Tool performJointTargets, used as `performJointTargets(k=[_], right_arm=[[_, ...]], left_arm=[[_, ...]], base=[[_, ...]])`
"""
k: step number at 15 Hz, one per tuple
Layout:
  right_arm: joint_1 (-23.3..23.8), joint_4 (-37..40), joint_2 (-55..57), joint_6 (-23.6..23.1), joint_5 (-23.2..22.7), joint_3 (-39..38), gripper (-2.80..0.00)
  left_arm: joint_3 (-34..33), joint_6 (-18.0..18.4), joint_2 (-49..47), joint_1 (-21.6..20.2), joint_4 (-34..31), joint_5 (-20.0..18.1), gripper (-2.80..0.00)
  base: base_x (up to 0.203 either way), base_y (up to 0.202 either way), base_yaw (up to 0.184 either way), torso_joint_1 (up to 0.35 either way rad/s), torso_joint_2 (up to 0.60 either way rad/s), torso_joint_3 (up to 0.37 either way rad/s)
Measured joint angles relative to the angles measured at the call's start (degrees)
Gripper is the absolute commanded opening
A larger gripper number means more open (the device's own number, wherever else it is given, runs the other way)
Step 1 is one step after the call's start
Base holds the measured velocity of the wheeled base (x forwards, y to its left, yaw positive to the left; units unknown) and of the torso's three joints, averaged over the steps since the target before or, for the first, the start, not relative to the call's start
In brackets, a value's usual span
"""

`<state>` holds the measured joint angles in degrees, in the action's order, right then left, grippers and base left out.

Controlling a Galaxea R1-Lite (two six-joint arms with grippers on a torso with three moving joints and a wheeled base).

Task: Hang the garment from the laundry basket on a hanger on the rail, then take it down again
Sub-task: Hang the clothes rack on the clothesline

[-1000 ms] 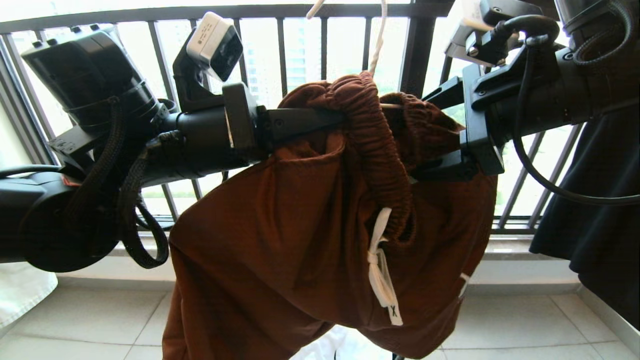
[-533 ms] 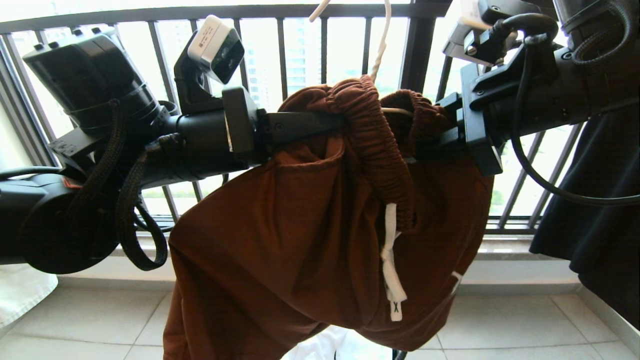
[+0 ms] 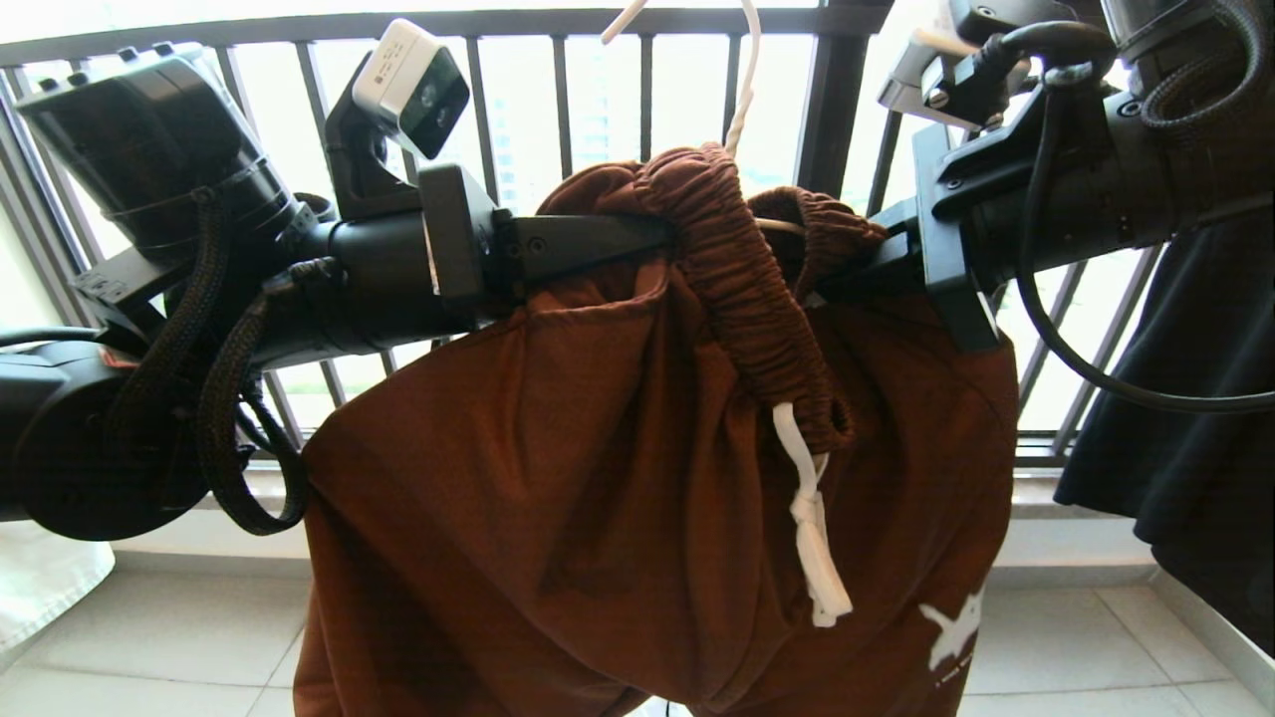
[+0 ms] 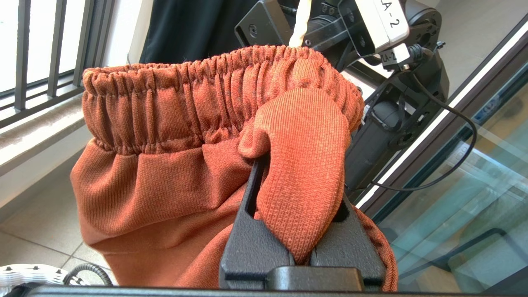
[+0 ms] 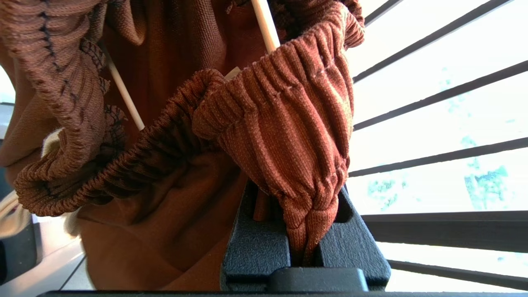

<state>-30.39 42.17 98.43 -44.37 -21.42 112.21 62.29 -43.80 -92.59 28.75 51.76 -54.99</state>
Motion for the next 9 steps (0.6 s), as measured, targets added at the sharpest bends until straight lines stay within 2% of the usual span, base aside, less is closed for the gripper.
performJointTargets(k=[1, 3, 5, 9], right_arm=[[-0.04, 0.05, -0.06, 0.0, 0.04, 0.05, -2.8], [-0.11, 0.19, -0.28, 0.02, 0.04, 0.09, -2.8], [-0.11, 0.2, -0.54, 0.02, 0.04, 0.09, -2.8], [0.3, 0.17, -1.13, 0.09, 0.07, 0.07, -2.8]], left_arm=[[-0.02, 0.01, -0.02, 0.0, 0.17, 0.0, 0.0], [-0.46, 0.49, -0.02, 0.0, 0.63, 0.04, 0.0], [-1.27, 3.04, -0.02, 0.0, 0.56, 0.01, 0.0], [-1.13, 3.62, 0.02, -0.78, 0.44, 0.01, 0.0]], base=[[0.0, 0.0, 0.0, 0.0, 0.0, 0.0], [0.0, 0.0, 0.0, 0.0, 0.0, 0.0], [0.0, 0.0, 0.0, 0.0, 0.0, 0.0], [0.0, 0.0, 0.0, 0.0, 0.0, 0.0]])
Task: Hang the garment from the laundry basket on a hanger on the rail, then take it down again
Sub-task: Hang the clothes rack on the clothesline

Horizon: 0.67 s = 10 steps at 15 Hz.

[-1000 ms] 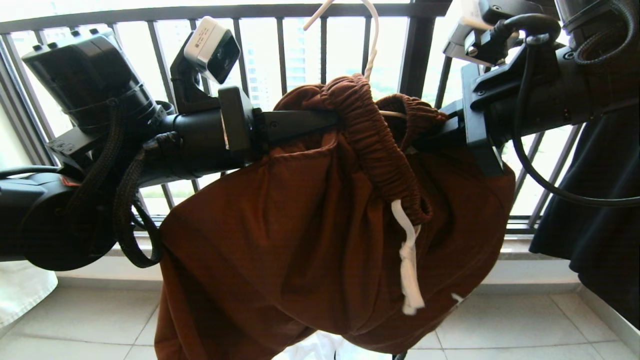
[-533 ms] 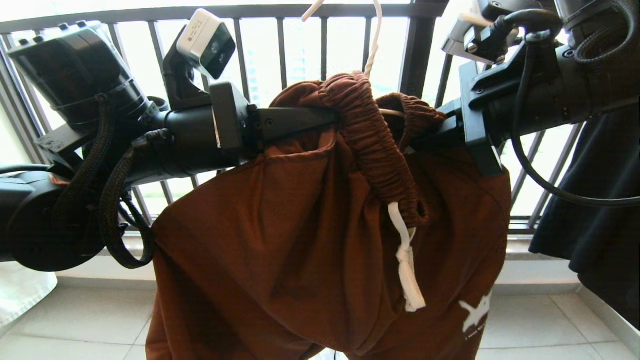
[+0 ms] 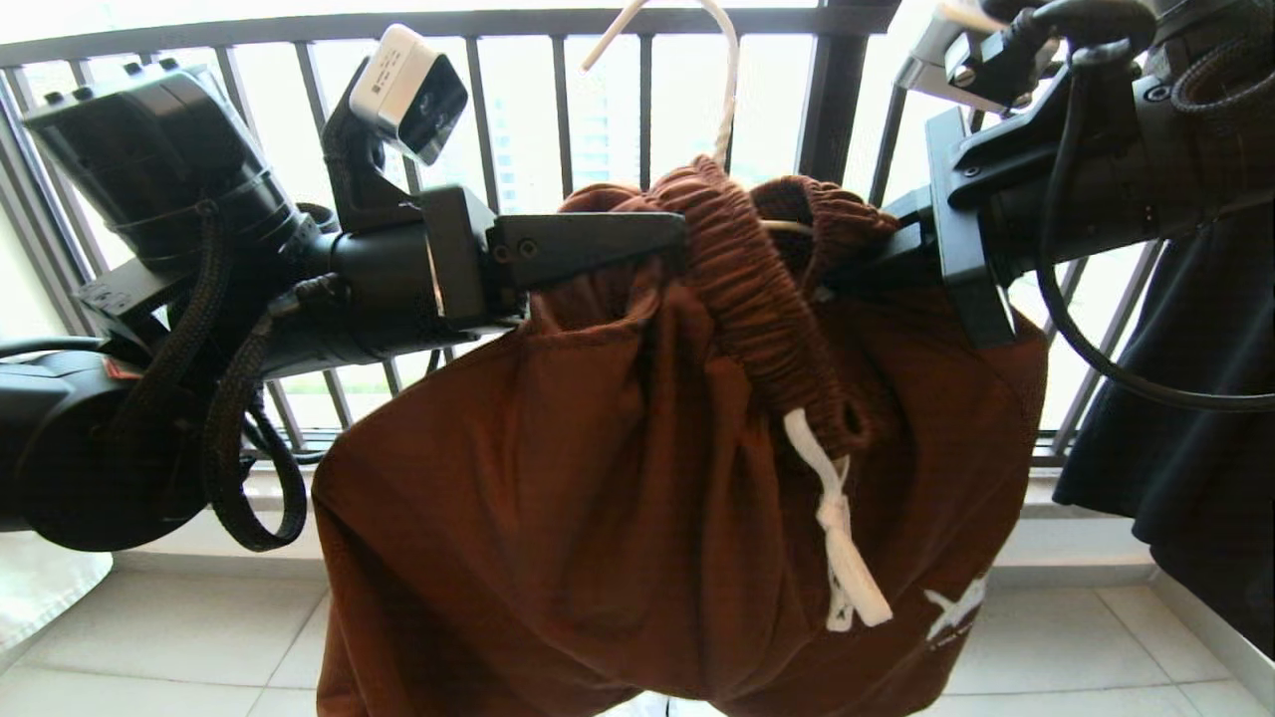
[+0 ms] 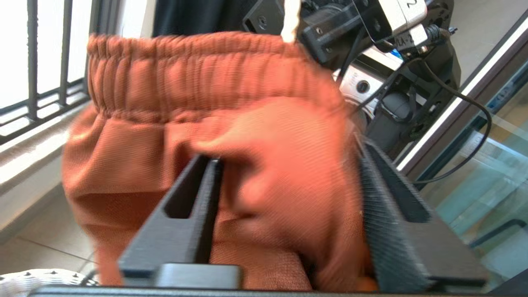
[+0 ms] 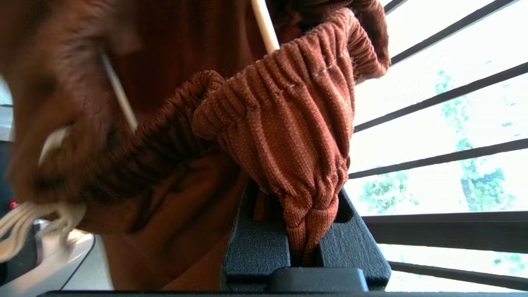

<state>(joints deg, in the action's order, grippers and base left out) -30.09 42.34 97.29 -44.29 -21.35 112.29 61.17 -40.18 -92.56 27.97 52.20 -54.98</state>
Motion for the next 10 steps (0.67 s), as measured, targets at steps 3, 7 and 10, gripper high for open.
performJointTargets(k=[3, 7, 10], right_arm=[[1.18, 0.09, -0.61, 0.02, 0.02, -0.11, -2.8], [2.37, 0.13, -1.4, 0.05, 0.03, -0.16, -2.8], [3.43, -0.04, -1.67, 0.23, -0.09, -0.16, -2.8]], left_arm=[[1.21, 0.61, 0.34, -3.05, -0.08, -0.01, 0.0], [1.84, 1.84, 0.48, -4.99, -0.11, 0.05, 0.0], [2.31, 1.88, 0.69, -6.19, -0.12, 0.05, 0.0]], base=[[0.0, 0.0, 0.0, 0.0, 0.0, 0.0], [0.0, 0.0, 0.0, 0.0, 0.0, 0.0], [0.0, 0.0, 0.0, 0.0, 0.0, 0.0]])
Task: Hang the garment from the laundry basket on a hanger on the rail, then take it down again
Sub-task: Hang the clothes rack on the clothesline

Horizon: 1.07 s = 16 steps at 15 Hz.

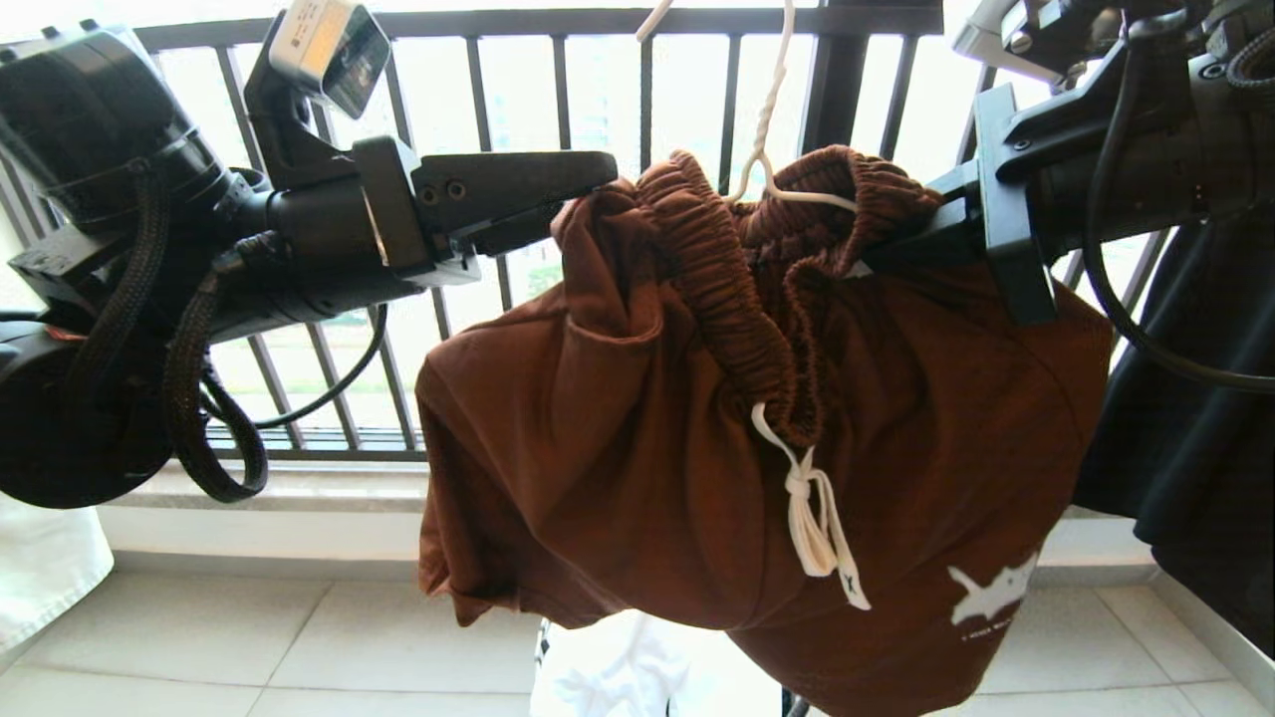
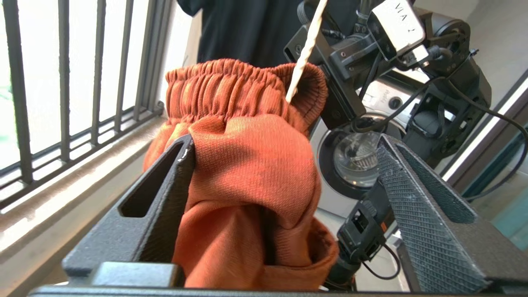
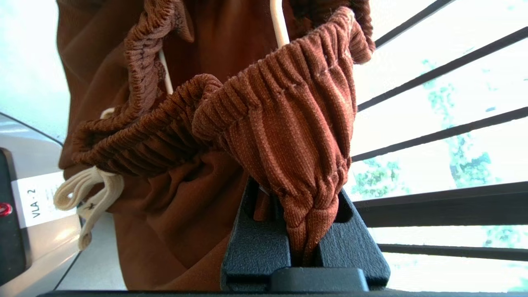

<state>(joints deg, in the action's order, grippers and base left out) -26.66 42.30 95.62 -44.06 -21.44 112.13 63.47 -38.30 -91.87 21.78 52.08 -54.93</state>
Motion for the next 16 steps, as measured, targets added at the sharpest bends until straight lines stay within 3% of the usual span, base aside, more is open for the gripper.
performJointTargets(k=[3, 4, 12, 16], right_arm=[[0.82, -1.01, -0.06, 2.71, -0.18, 0.0, -2.8], [0.91, -1.63, 0.0, 3.05, -0.22, 0.0, -2.8], [2.35, -2.34, 0.21, 3.62, -0.94, -0.15, -2.8], [2.46, -6.65, 0.31, 9.07, -1.07, -0.24, -2.8]], left_arm=[[1.16, -0.06, 0.04, -1.24, -0.43, 0.3, 0.0], [1.43, -0.04, 0.05, -1.54, -0.45, 0.39, -2.8], [3.59, -0.54, 1.22, -6.43, -0.51, 1.66, -2.8], [3.59, -0.83, 2.17, -9.35, -1.05, 1.93, -2.8]], base=[[0.0, 0.0, 0.0, 0.0, 0.0, 0.0], [0.0, 0.0, 0.0, 0.0, 0.0, 0.0], [0.0, 0.0, 0.0, 0.0, 0.0, 0.0], [0.0, 0.0, 0.0, 0.0, 0.0, 0.0]])
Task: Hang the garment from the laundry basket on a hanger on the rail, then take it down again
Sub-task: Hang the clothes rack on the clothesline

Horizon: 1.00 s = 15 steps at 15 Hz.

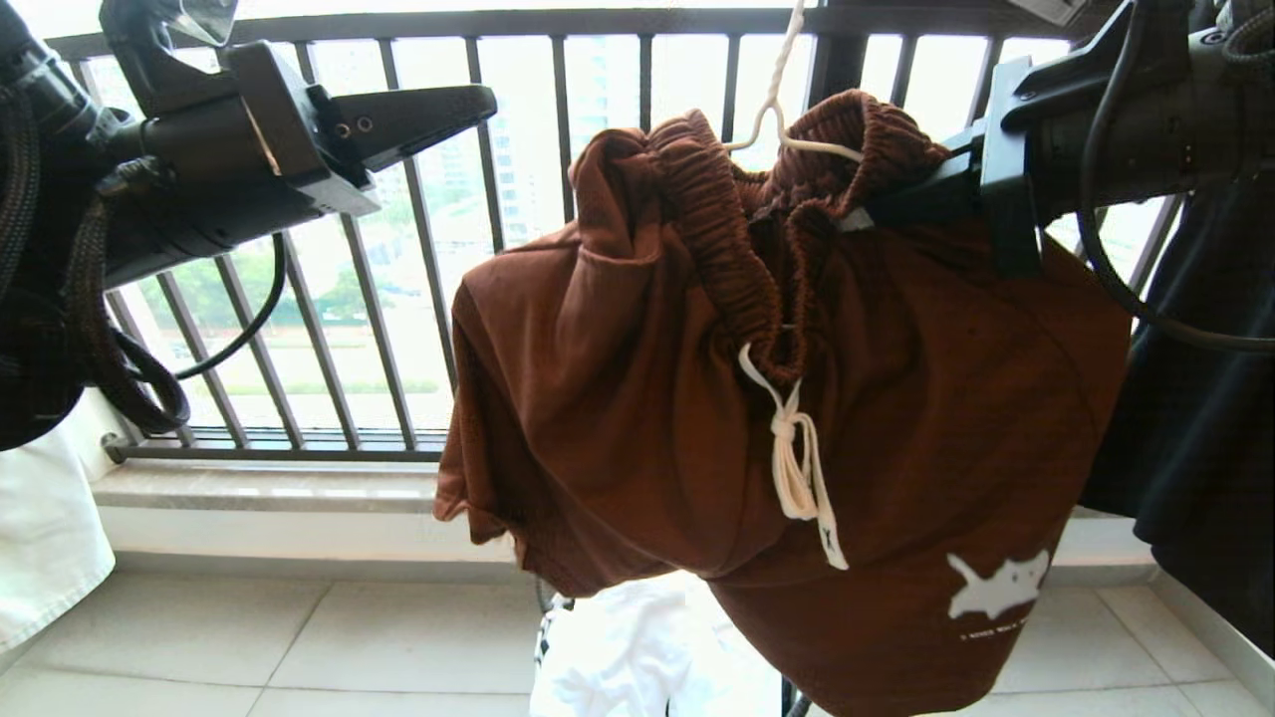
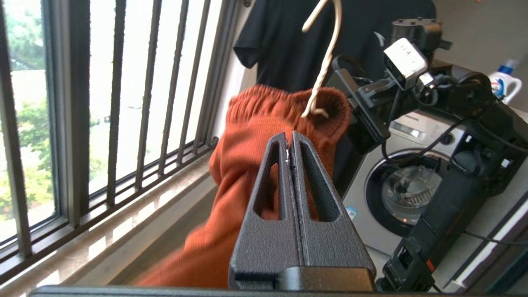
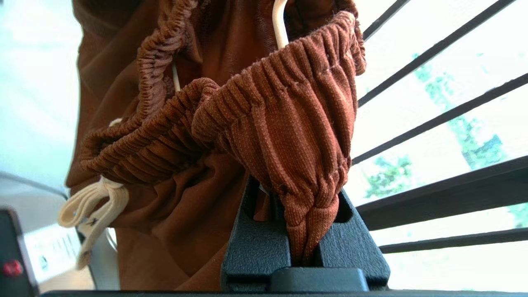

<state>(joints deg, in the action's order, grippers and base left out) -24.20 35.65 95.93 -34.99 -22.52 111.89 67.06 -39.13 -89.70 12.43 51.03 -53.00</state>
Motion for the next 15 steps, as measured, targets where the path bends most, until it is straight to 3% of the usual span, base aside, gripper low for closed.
performJointTargets(k=[5, 9, 13, 15], right_arm=[[0.26, -7.01, -0.54, 11.9, 0.24, -2.59, -2.8], [3.3, -18.15, -2.26, 14.91, 0.3, -13.38, -2.8], [5.43, -30.2, -4.68, 22.94, 2.05, -25.02, -2.8], [6.23, -35.56, -5.19, 26.61, 3.64, -28.9, -2.8]], left_arm=[[-1.11, -0.09, 3.34, -5.65, -12.37, 0.04, -2.8], [-2.28, 0.52, 8.92, -10.61, -22.49, -0.27, -2.8], [4.82, 7.08, 8.82, -11.9, -35.34, -0.04, -2.8], [8.67, 12.94, 6.97, -10.96, -43.88, 3.79, -2.8]], base=[[0.0, 0.0, 0.0, 0.0, 0.0, 0.0], [0.0, 0.0, 0.0, 0.0, 0.0, 0.0], [0.0, 0.0, 0.0, 0.0, 0.0, 0.0], [0.0, 0.0, 0.0, 0.0, 0.0, 0.0]])
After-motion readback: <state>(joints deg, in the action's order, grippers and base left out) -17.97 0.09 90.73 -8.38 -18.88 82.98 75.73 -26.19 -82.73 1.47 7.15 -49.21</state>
